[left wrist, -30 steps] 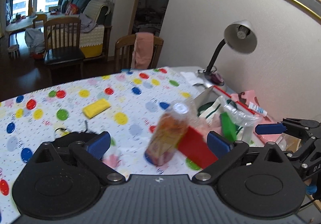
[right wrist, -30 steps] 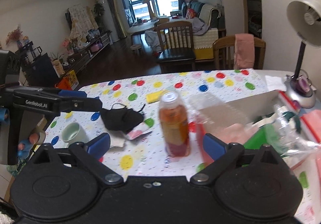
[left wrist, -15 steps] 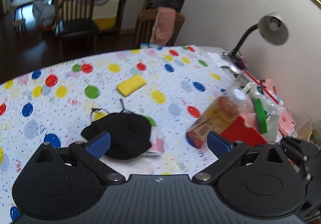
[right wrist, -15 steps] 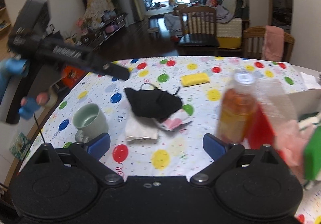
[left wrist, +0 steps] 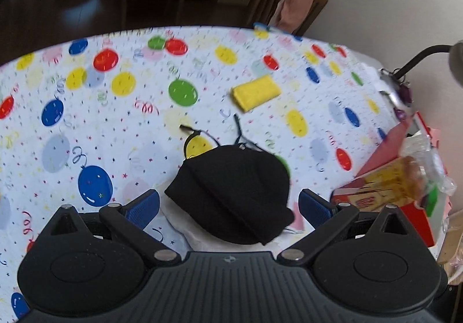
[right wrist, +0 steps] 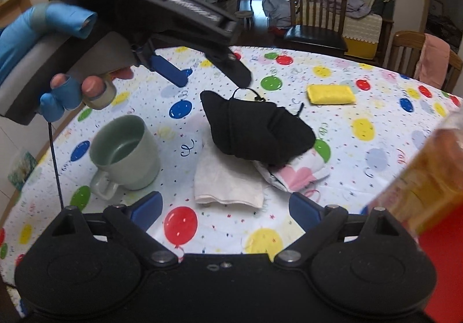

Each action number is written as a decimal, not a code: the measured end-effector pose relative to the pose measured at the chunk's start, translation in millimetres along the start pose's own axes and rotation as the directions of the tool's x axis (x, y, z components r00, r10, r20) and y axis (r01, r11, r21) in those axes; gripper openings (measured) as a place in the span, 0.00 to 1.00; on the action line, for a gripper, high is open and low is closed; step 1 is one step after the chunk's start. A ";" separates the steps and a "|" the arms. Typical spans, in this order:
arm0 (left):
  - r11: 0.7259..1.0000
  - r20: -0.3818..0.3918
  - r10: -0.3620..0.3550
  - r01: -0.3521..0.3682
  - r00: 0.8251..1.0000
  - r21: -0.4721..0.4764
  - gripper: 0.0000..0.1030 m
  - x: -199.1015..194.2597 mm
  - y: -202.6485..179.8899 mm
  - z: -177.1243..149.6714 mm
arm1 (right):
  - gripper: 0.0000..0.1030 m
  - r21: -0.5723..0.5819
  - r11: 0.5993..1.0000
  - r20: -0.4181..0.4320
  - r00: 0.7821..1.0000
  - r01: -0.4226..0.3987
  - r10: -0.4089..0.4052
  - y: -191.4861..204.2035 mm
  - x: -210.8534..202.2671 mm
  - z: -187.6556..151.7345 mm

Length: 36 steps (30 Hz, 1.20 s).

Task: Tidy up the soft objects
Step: 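Grasp the black cloth with the left tool while the right tool grasps the white cloth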

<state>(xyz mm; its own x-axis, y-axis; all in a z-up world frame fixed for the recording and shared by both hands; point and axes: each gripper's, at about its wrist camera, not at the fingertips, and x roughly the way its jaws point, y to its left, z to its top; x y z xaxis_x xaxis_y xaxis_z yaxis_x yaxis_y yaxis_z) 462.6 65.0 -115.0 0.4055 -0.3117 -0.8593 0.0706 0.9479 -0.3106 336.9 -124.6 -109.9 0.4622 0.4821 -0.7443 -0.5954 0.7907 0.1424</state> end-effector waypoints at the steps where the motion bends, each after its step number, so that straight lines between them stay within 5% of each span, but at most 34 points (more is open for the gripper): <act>1: 1.000 -0.006 0.004 -0.004 1.000 -0.005 1.00 4.7 2.0 0.8 | 0.90 -0.006 1.000 -0.003 1.000 0.001 -0.001 1.4 6.5 2.0; 11: 1.000 -0.064 0.003 -0.004 0.998 -0.025 0.99 39.1 5.2 4.4 | 0.82 -0.034 0.999 -0.056 0.998 -0.007 0.005 13.8 62.8 17.1; 17: 0.999 -0.074 0.000 -0.003 0.997 -0.043 0.86 50.5 7.7 4.9 | 0.77 -0.080 0.997 -0.084 0.996 0.024 -0.030 20.4 85.8 16.1; 21: 0.999 -0.079 0.020 -0.024 0.997 -0.041 0.66 53.2 8.2 4.4 | 0.70 -0.102 0.994 -0.106 0.993 0.042 -0.053 23.0 95.1 12.5; 30: 0.998 -0.049 0.026 -0.029 0.998 -0.054 0.39 47.2 12.1 3.7 | 0.57 -0.136 0.988 -0.126 0.988 0.070 -0.088 28.5 100.5 7.0; 36: 0.998 -0.013 0.037 -0.038 0.999 -0.057 0.21 38.4 10.2 2.2 | 0.29 -0.115 0.990 -0.120 0.988 0.083 -0.097 26.6 95.3 8.4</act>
<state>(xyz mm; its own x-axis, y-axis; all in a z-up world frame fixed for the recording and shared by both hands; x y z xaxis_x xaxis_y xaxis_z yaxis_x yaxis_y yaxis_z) 480.9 62.8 -150.2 0.3955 -0.2771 -0.8757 0.0028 0.9537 -0.3006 370.6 -54.5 -171.6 0.4356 0.3548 -0.8272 -0.6270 0.7790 0.0040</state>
